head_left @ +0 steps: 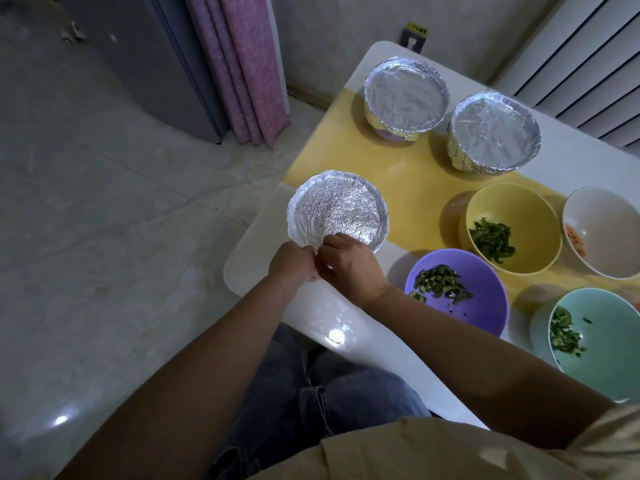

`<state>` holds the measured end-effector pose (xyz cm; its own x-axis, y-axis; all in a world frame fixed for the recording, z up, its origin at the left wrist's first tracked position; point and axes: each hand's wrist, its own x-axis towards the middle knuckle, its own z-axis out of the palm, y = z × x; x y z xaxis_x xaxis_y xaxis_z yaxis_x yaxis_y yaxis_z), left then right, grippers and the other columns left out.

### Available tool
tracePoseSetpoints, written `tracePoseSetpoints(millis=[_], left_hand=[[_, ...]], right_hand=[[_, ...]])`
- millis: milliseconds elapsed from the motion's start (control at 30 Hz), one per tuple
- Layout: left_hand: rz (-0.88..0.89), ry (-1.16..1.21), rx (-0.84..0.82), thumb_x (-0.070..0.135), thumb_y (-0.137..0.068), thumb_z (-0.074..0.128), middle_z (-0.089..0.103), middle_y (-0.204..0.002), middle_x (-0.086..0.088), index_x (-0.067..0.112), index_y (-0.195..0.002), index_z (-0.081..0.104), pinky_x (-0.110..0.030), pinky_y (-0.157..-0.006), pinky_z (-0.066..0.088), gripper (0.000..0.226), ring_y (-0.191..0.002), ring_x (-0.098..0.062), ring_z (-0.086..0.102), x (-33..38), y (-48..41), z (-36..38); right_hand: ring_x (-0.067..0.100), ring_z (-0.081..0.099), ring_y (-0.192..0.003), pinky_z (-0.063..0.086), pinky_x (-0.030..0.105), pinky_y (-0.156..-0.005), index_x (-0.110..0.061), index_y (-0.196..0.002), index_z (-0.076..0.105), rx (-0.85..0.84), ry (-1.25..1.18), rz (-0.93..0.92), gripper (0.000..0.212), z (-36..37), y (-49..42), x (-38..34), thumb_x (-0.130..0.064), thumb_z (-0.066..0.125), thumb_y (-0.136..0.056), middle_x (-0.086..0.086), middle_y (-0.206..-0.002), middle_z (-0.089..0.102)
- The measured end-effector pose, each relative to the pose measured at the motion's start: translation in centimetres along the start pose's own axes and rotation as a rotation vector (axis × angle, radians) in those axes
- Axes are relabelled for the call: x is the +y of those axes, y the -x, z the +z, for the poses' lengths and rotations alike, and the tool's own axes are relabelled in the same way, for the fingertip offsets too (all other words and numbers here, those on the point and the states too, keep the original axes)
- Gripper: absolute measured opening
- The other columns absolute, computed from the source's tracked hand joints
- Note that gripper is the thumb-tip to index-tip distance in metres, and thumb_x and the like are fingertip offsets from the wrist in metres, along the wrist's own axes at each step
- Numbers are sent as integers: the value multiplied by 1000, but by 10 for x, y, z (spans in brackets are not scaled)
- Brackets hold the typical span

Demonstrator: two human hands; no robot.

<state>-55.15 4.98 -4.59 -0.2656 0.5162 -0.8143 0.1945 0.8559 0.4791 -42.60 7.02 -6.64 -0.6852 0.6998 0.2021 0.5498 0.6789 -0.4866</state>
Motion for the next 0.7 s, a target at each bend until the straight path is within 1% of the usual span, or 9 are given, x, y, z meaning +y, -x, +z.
tracePoseSetpoints(millis=[100, 167, 200, 267, 433, 500, 567, 633, 700], left_hand=[[30, 115, -23, 9, -93, 47, 69, -66, -19, -15, -102, 62, -42, -85, 58, 30, -77, -36, 72, 1, -5, -8], [52, 84, -31, 7, -96, 43, 65, -65, -18, -17, -105, 59, -28, -57, 59, 30, -55, -25, 70, 4, -5, -14], [65, 49, -39, 6, -97, 41, 64, -67, -18, -15, -106, 58, -20, -43, 52, 28, -44, -17, 65, 7, -3, -18], [86, 2, -55, 7, -98, 39, 63, -70, -18, -11, -109, 56, -13, -34, 41, 28, -36, -11, 61, 10, -2, -25], [106, 14, -8, 12, -97, 41, 69, -68, -20, -9, -109, 56, -18, -43, 46, 29, -49, -18, 67, 8, -7, -28], [106, 20, 37, 18, -97, 42, 72, -74, -20, -6, -106, 59, -19, -46, 43, 31, -65, -29, 70, 4, -9, -26], [75, 41, 64, 28, -97, 44, 72, -82, -20, -4, -93, 63, -20, -49, 50, 38, -69, -31, 69, 1, -8, -24], [46, 61, 53, 39, -95, 49, 72, -79, -18, -5, -84, 66, -34, -70, 61, 49, -71, -32, 71, -1, -7, -20], [49, 76, 29, 32, -96, 50, 70, -72, -15, -6, -84, 65, -45, -77, 60, 42, -70, -33, 71, -2, -2, -13]], right_hand=[[30, 56, -63, 48, 36, -50, -6, -71, 68, -4, -24, 0, 21, -2, 0, 1, -19, 61, -84, 8, -68, 56], [29, 56, -66, 47, 33, -55, -7, -78, 68, -33, -39, -14, 20, -9, 2, 4, -26, 69, -82, 8, -74, 57], [30, 56, -68, 46, 33, -57, -6, -80, 67, -53, -27, -25, 21, -12, 4, 6, -25, 76, -78, 8, -76, 58], [31, 57, -70, 46, 33, -60, -7, -81, 66, -93, 11, -32, 25, -16, 10, 14, -21, 84, -71, 8, -78, 59], [32, 58, -70, 48, 36, -57, -8, -76, 66, -76, 49, -58, 7, -13, 11, 19, -12, 69, -81, 8, -76, 59], [31, 56, -68, 47, 36, -55, -6, -74, 64, -64, 60, -88, 15, -10, 10, 18, -12, 58, -86, 9, -74, 57], [31, 54, -66, 46, 35, -54, -5, -72, 63, -50, 69, -98, 22, -8, 8, 16, -14, 52, -89, 10, -73, 56], [30, 54, -65, 45, 35, -54, -5, -71, 63, -35, 67, -90, 24, -7, 8, 14, -14, 50, -90, 10, -72, 56], [30, 54, -65, 46, 36, -54, -5, -71, 63, -34, 57, -79, 23, -5, 6, 12, -13, 51, -89, 9, -71, 56]])
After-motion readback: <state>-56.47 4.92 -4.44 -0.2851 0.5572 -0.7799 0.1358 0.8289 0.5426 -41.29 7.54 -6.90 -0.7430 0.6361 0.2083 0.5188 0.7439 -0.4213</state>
